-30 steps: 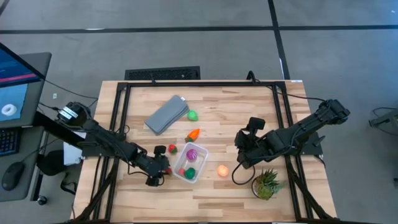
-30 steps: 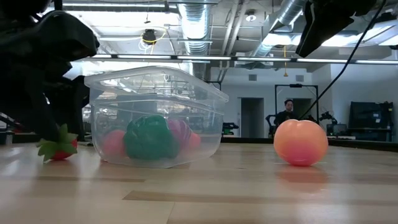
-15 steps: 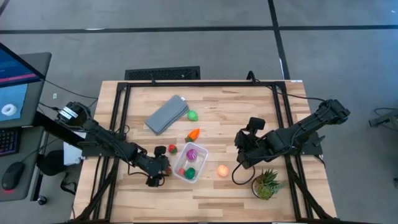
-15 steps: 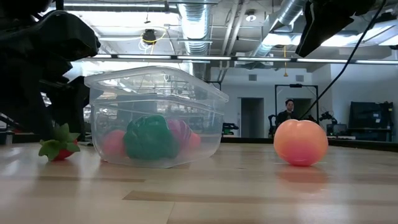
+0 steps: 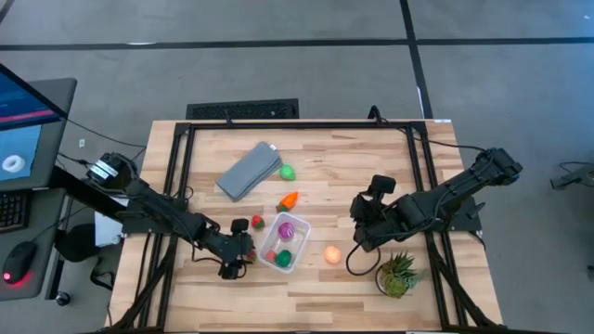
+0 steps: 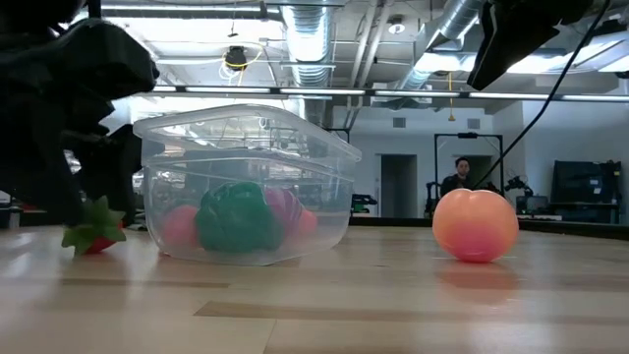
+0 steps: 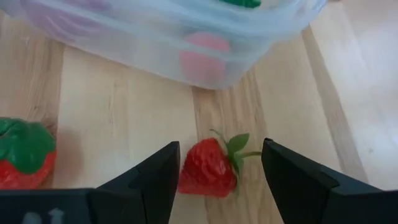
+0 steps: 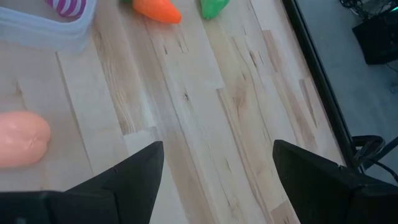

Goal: Pick and placing Produce into tupperware
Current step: Put the bottom red strawberry into the transparent bin

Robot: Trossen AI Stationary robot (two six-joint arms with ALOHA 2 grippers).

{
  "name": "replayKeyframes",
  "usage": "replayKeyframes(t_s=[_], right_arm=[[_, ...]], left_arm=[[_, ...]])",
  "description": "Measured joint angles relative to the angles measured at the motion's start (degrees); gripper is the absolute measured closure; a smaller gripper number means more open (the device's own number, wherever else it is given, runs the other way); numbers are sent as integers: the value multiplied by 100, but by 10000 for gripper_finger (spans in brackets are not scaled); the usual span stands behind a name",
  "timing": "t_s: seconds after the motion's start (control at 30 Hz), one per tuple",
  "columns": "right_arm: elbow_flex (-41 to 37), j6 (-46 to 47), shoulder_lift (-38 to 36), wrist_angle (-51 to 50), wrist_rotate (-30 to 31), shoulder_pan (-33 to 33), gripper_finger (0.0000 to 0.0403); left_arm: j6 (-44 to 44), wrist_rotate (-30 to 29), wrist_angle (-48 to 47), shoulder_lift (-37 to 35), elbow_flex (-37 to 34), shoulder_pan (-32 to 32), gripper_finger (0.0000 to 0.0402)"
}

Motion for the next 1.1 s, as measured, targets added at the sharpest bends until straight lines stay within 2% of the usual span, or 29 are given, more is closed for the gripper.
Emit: replayKeyframes(t_s=[0.23, 0.8, 1.1], right_arm=[[0, 0, 0, 20, 0, 2, 78], [0, 0, 0, 26, -3, 2, 78], [0, -4, 0, 26, -13, 2, 78]], left_arm=[[14, 69, 303, 403, 1, 2, 185], [49, 93, 227, 414, 6, 2, 227], [205, 164, -184, 409, 140, 2, 206]])
